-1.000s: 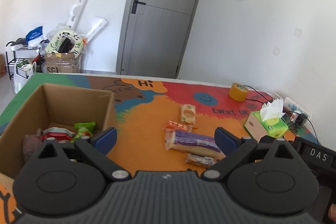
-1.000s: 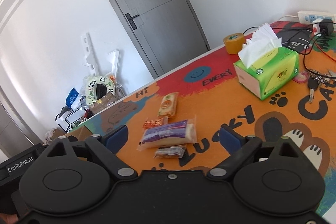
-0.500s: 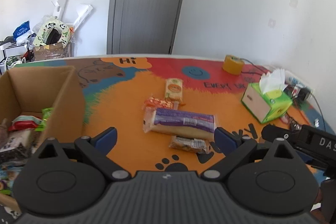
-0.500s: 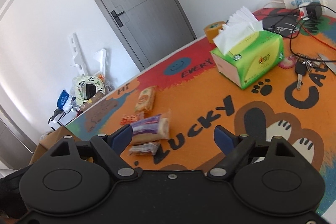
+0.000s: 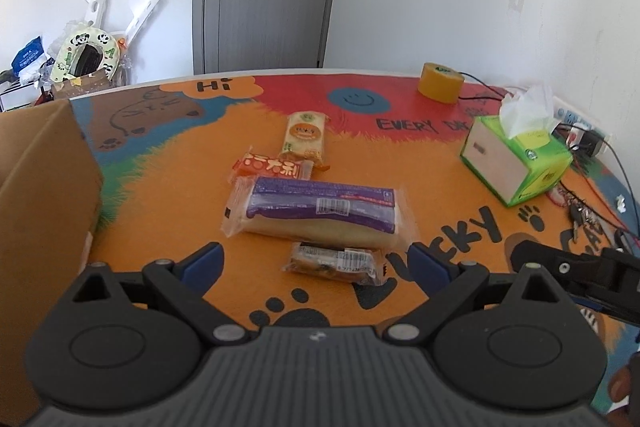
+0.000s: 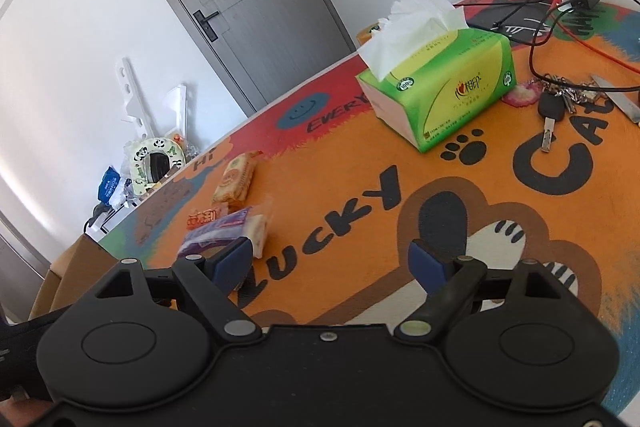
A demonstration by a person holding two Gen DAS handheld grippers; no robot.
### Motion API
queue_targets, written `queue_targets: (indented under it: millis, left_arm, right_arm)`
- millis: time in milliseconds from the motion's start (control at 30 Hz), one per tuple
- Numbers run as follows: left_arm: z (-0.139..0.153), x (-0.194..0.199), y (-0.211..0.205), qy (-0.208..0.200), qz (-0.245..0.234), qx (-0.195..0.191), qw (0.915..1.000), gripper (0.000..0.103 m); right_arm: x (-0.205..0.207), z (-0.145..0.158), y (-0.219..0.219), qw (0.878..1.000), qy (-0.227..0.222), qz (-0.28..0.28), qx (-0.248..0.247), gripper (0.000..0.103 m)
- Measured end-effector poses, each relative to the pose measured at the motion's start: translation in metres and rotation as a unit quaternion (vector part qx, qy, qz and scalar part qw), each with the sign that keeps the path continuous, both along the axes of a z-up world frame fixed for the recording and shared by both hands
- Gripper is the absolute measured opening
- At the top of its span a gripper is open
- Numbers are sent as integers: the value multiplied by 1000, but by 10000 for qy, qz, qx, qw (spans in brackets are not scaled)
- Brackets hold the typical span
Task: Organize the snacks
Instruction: 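Grasp the small clear biscuit pack with the left tool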
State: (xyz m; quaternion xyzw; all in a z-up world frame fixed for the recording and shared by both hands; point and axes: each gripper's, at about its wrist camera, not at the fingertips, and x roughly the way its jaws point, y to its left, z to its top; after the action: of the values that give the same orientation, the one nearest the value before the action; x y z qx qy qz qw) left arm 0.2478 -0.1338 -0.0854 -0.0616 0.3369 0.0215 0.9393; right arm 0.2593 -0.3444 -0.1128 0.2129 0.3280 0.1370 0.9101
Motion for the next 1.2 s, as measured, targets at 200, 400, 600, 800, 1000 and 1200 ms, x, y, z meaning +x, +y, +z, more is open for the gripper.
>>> queue_targets:
  millis: [200, 400, 600, 800, 1000, 1200]
  left_arm:
    - [-10, 9, -1, 96, 69, 77, 9999, 98]
    - [-17, 15, -6, 136, 2, 160, 9998, 97]
    - [-28, 23, -12, 208, -77, 196, 9996, 96]
    - [-34, 29, -19, 143, -60, 462, 9988, 84]
    - [-31, 29, -16, 43, -88, 420, 9991, 56]
    - [-23, 22, -1, -6, 1, 184, 9998, 54]
  right_arm:
    - [5, -3, -2, 9999, -19, 91, 38, 85]
    - [11, -8, -1, 9999, 37, 98, 92, 85]
    - [14, -12, -3, 9999, 81, 78, 91, 85]
    - [19, -15, -2, 9999, 134, 61, 63, 85]
    - [27, -15, 7, 9998, 139, 154, -11, 85]
    - [37, -4, 20, 9996, 28, 279, -38, 85]
